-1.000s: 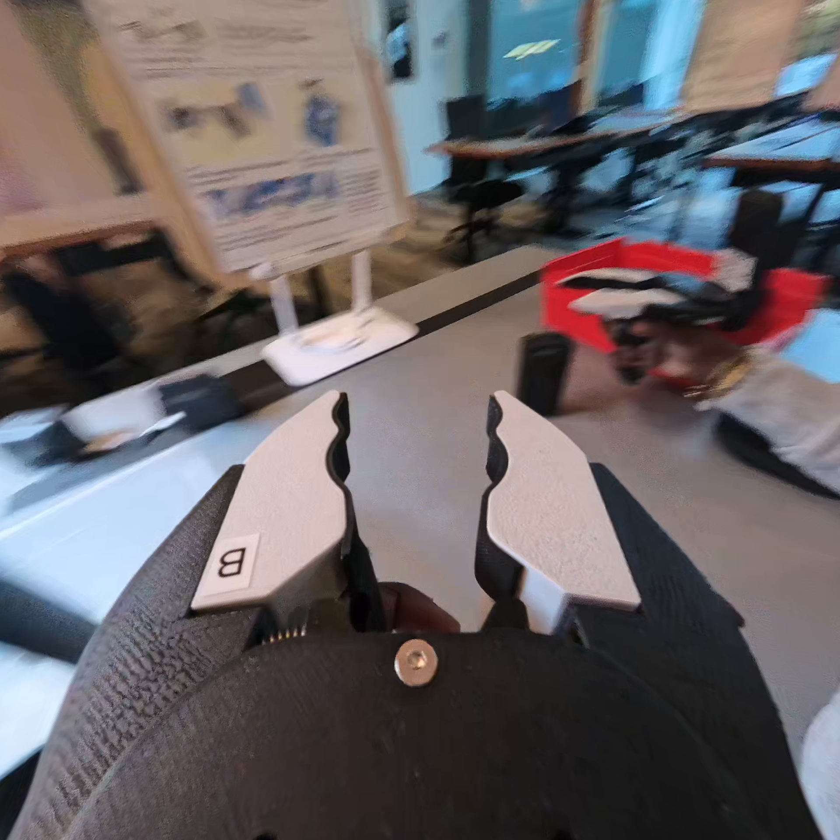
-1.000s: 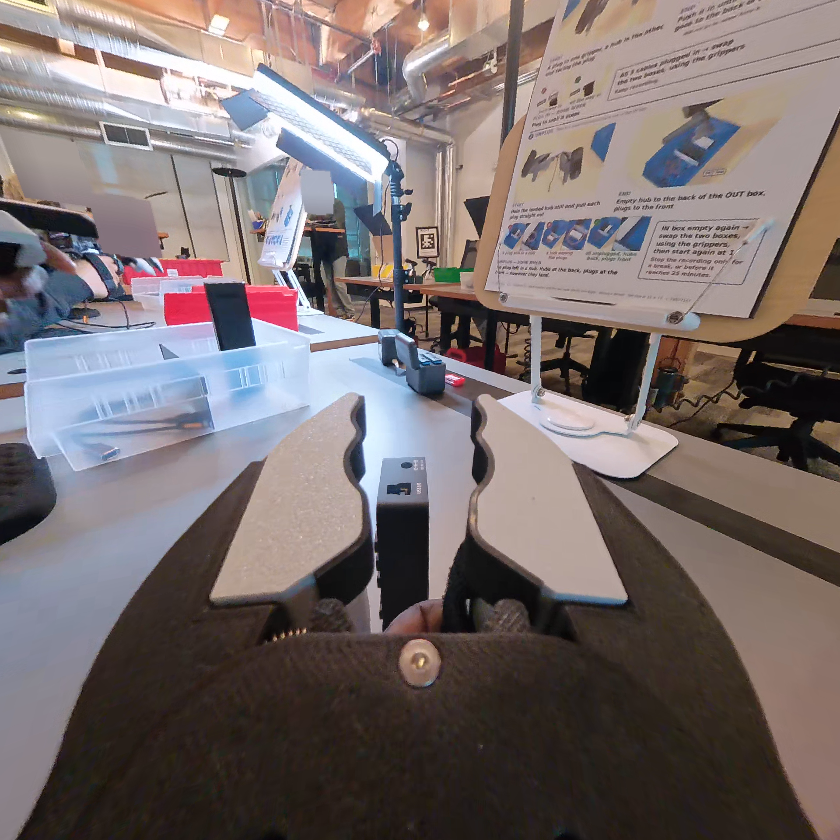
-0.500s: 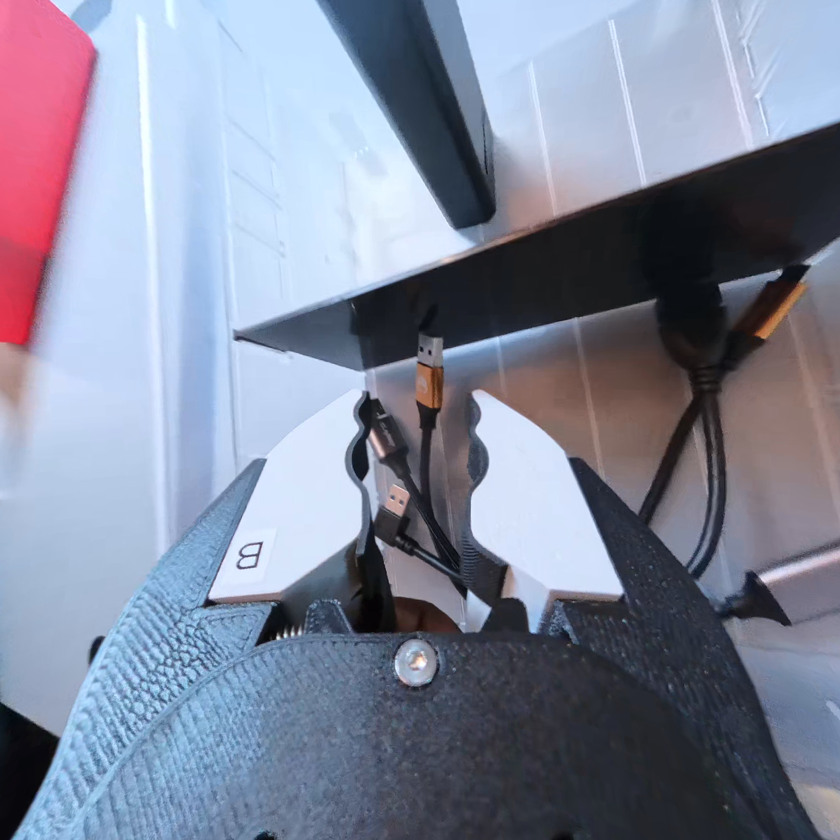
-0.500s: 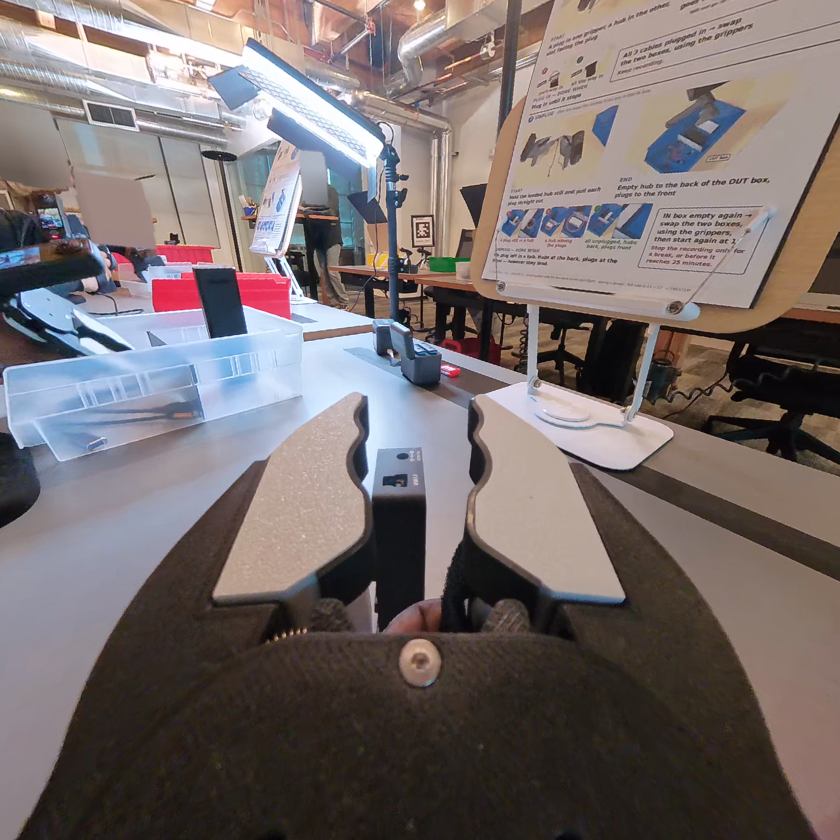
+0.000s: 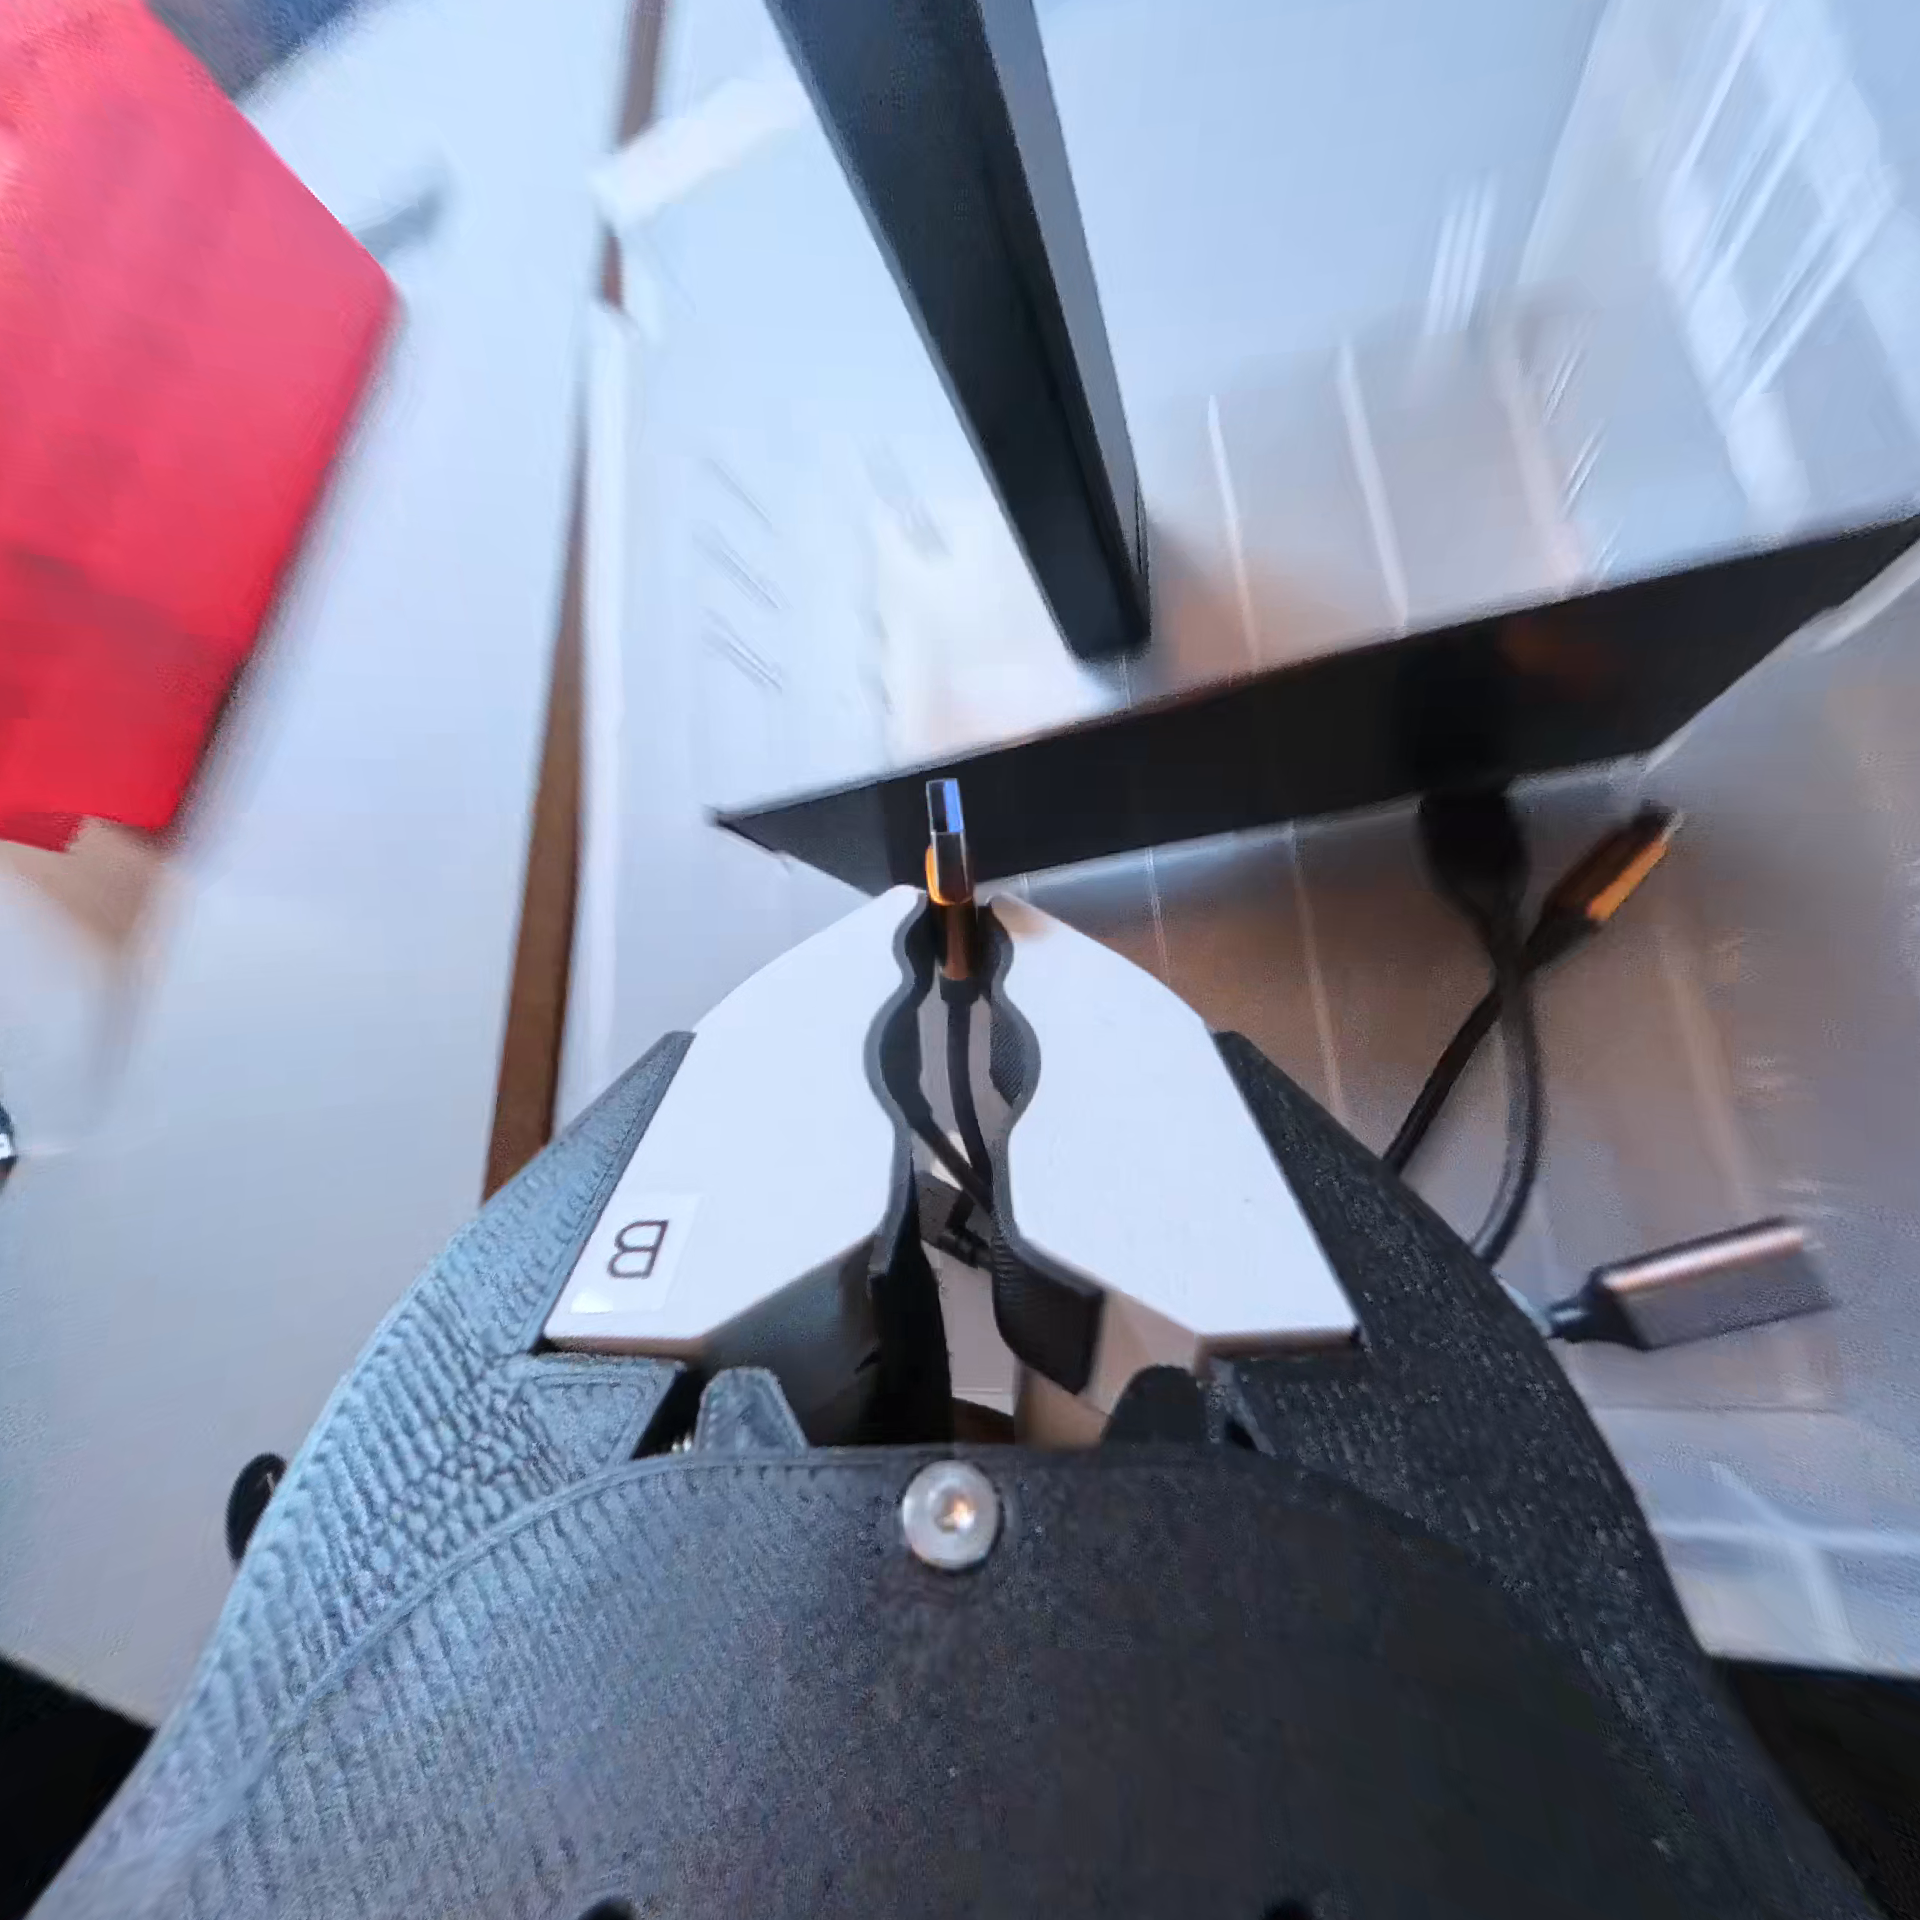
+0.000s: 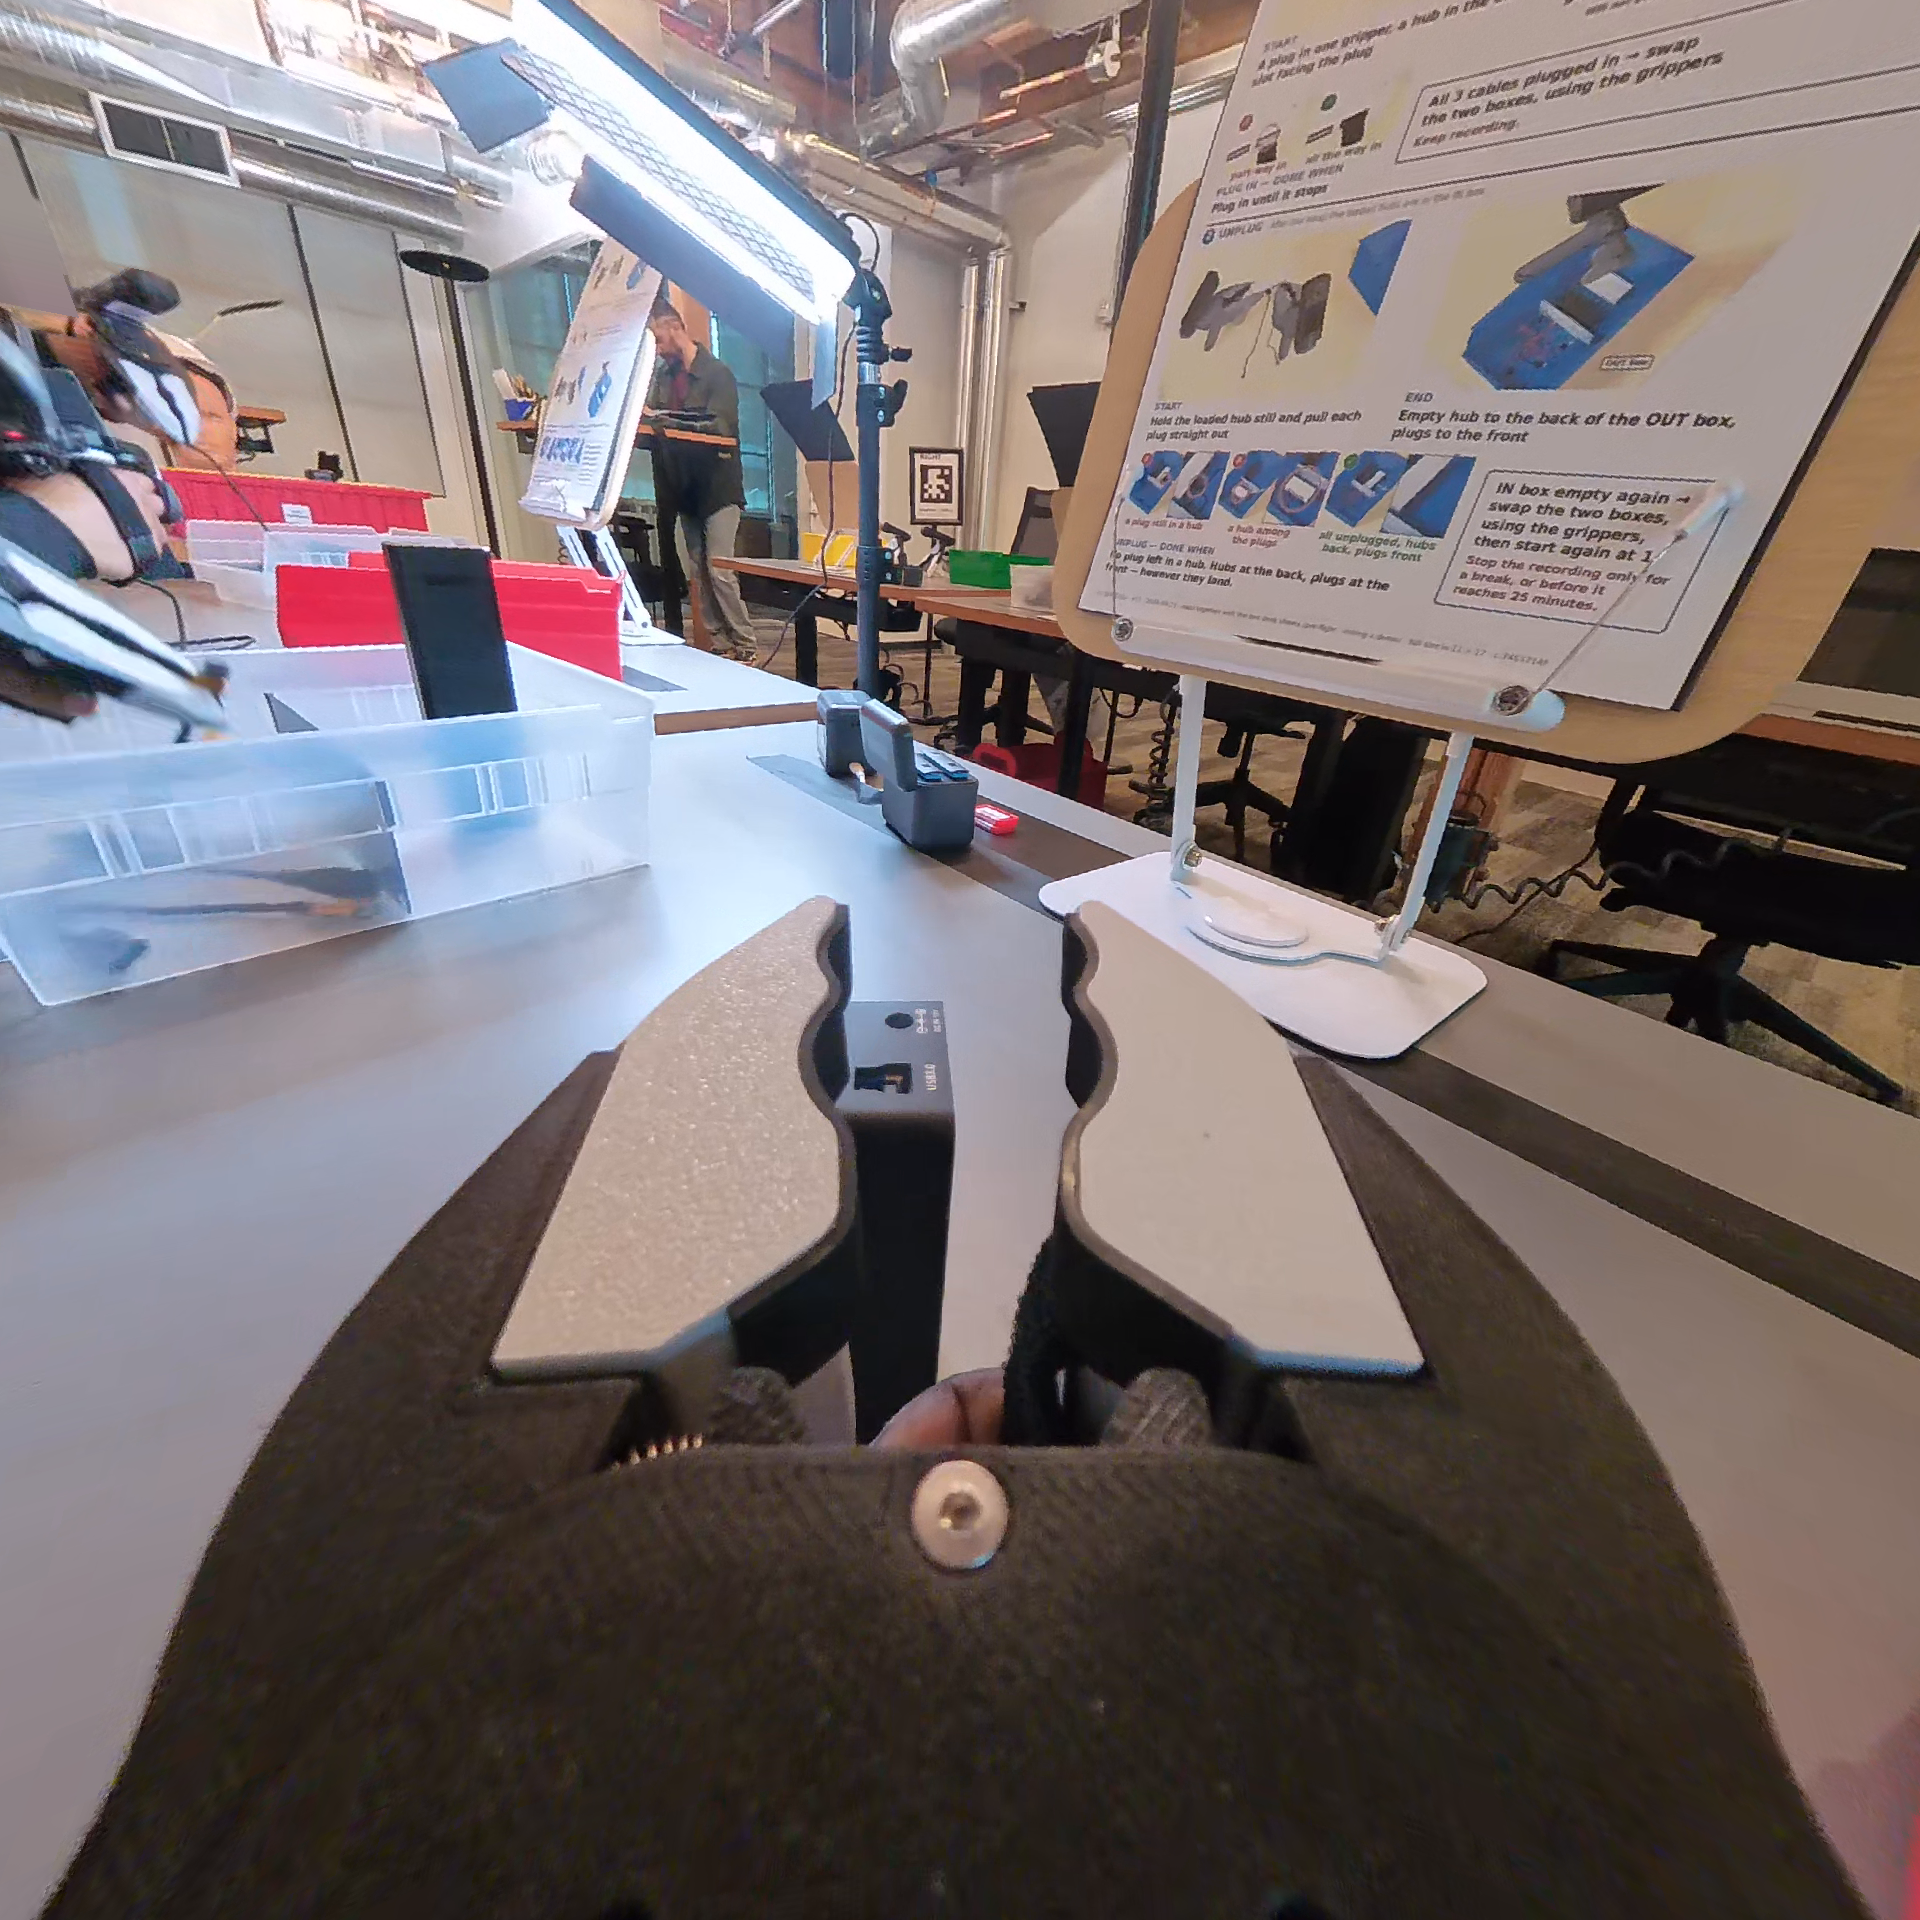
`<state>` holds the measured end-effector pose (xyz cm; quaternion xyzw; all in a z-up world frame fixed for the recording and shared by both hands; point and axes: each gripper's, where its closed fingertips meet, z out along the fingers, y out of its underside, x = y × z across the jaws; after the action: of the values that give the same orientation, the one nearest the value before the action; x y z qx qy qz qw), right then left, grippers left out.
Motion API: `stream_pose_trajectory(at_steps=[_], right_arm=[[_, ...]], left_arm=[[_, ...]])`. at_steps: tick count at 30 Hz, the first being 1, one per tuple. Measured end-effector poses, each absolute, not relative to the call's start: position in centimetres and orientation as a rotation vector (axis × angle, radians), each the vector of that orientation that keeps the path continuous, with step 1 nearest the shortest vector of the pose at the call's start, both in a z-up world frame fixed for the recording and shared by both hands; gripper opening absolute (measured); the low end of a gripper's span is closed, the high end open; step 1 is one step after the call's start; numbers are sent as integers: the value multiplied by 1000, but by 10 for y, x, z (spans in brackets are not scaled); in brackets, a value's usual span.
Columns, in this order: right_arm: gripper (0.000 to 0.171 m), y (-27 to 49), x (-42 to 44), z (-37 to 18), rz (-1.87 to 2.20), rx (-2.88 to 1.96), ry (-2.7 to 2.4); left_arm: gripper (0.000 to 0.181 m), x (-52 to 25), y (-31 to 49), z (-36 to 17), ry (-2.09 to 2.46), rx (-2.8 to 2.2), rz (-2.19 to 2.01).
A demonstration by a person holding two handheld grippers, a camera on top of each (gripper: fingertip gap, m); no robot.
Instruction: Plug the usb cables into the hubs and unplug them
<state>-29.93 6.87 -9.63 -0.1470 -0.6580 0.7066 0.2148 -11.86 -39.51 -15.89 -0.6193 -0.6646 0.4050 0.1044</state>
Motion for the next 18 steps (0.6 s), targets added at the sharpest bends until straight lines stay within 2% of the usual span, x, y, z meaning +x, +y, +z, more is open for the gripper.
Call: stream_pose_trajectory(at_steps=[4, 10, 18], right_arm=[[39, 67, -297, -96, 1946, -389, -1830], [38, 69, -298, -94, 1943, -388, -1813], [38, 71, -295, -86, 1975, -383, -1782]], left_arm=[[8, -113, -389, -76, -1718, -1528, 1419], [8, -100, -368, 19, -1326, -1228, 1708], [7, -66, -302, 140, -770, -888, 2097]])
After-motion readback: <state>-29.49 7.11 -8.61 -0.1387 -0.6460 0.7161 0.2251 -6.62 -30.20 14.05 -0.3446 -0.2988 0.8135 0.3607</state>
